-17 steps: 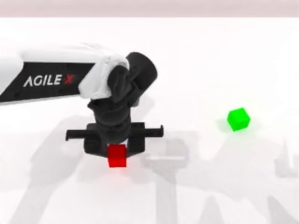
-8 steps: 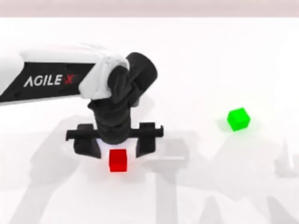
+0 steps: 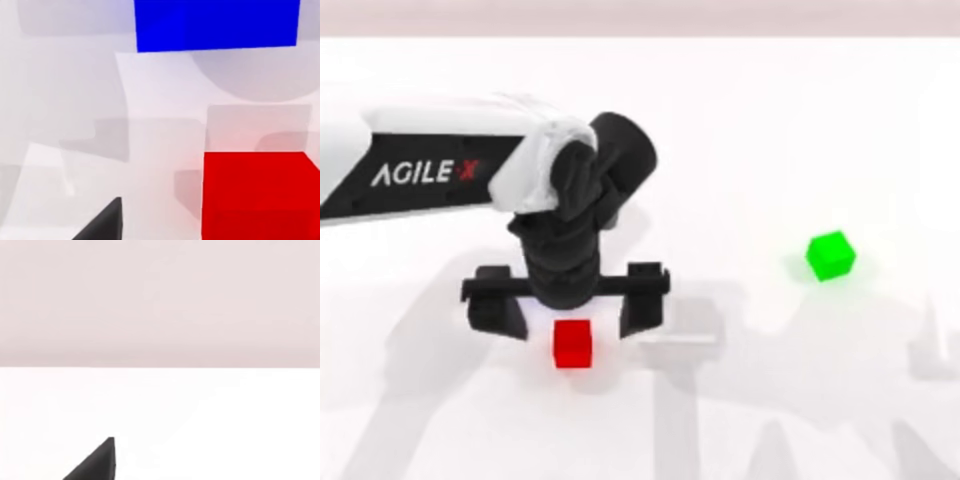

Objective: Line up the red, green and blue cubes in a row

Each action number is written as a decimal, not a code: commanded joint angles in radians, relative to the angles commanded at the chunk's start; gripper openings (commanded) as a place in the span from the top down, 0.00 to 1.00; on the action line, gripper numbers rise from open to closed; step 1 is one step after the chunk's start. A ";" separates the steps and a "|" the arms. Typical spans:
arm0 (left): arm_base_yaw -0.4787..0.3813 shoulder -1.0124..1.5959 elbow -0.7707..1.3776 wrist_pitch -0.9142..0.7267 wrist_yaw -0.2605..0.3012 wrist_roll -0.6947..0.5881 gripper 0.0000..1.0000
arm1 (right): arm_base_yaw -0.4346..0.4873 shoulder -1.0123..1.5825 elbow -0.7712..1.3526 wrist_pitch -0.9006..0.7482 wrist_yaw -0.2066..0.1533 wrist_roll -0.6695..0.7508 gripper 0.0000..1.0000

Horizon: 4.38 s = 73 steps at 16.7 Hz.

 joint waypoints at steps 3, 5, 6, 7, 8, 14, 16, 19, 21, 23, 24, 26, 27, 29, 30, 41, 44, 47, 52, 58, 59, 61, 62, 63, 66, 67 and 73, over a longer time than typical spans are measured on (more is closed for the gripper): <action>-0.001 -0.013 0.032 -0.041 0.000 -0.001 0.00 | 0.000 0.000 0.000 0.000 0.000 0.000 0.00; 0.004 -0.037 0.079 -0.120 0.000 -0.005 0.00 | 0.000 0.000 0.000 0.000 0.000 0.000 0.00; 0.006 -0.051 0.104 -0.167 0.000 -0.007 0.00 | 0.000 0.000 0.000 0.000 0.000 0.000 0.00; 0.008 -0.065 0.128 -0.205 0.000 -0.008 0.00 | 0.000 0.000 0.000 0.000 0.000 0.000 0.00; 0.010 -0.077 0.147 -0.233 -0.001 -0.009 0.00 | 0.000 0.000 0.000 0.000 0.000 0.000 0.00; 0.007 -0.088 0.163 -0.255 -0.001 -0.009 0.00 | 0.000 0.000 0.000 0.000 0.000 0.000 0.00; 0.022 -0.117 0.136 -0.237 -0.002 -0.007 0.00 | 0.008 0.030 0.030 -0.021 -0.001 0.001 0.00; 0.081 -0.237 0.031 -0.168 -0.007 -0.001 0.00 | 0.034 0.156 0.153 -0.105 -0.002 0.003 0.00; 0.140 -0.371 -0.075 -0.096 -0.009 0.011 0.00 | 0.058 0.292 0.281 -0.189 -0.002 0.006 0.00; 0.207 -0.536 -0.202 -0.011 -0.012 0.032 0.00 | 0.086 0.470 0.434 -0.290 -0.001 0.008 0.00; 0.243 -0.632 -0.276 0.038 -0.012 0.049 0.00 | 0.102 0.573 0.516 -0.345 0.000 0.008 0.00; 0.316 -0.831 -0.428 0.141 -0.013 0.092 0.00 | 0.134 0.800 0.686 -0.463 0.002 0.010 0.00; 0.353 -0.938 -0.510 0.197 -0.013 0.120 0.00 | 0.151 0.919 0.772 -0.524 0.002 0.010 0.00; 0.423 -1.149 -0.672 0.308 -0.012 0.185 0.00 | 0.184 1.158 0.944 -0.647 0.004 0.012 0.00; 0.453 -1.242 -0.744 0.359 -0.011 0.219 0.00 | 0.201 1.274 1.027 -0.707 0.004 0.012 0.00; 0.649 -1.931 -1.254 0.817 0.024 0.602 0.00 | 0.333 2.095 1.710 -1.158 0.003 0.023 0.00; 0.657 -1.970 -1.278 0.850 0.028 0.635 0.00 | 0.342 2.144 1.757 -1.183 0.003 0.023 0.00; 0.657 -1.970 -1.278 0.850 0.028 0.635 0.00 | 0.342 2.144 1.757 -1.183 0.003 0.023 0.00; 0.657 -1.970 -1.278 0.850 0.028 0.635 0.00 | 0.340 2.166 1.698 -1.106 0.003 0.022 0.00; 0.657 -1.970 -1.278 0.850 0.028 0.635 0.00 | 0.343 2.234 1.574 -0.911 0.003 0.026 0.00; 0.657 -1.970 -1.278 0.850 0.028 0.635 0.00 | 0.343 2.234 1.574 -0.910 0.003 0.026 0.00; 0.657 -1.970 -1.278 0.850 0.028 0.635 0.00 | 0.343 2.234 1.574 -0.910 0.003 0.026 0.00; 0.657 -1.970 -1.278 0.850 0.028 0.635 0.00 | 0.343 2.234 1.574 -0.910 0.003 0.026 0.00; 0.657 -1.970 -1.278 0.850 0.028 0.635 0.00 | 0.343 2.234 1.574 -0.910 0.003 0.026 0.08; 0.657 -1.970 -1.278 0.850 0.028 0.635 0.00 | 0.343 2.234 1.574 -0.910 0.003 0.026 0.30; 0.657 -1.970 -1.278 0.850 0.028 0.635 0.00 | 0.343 2.234 1.574 -0.910 0.003 0.026 0.38; 0.657 -1.970 -1.278 0.850 0.028 0.635 0.00 | 0.343 2.234 1.574 -0.910 0.003 0.026 0.83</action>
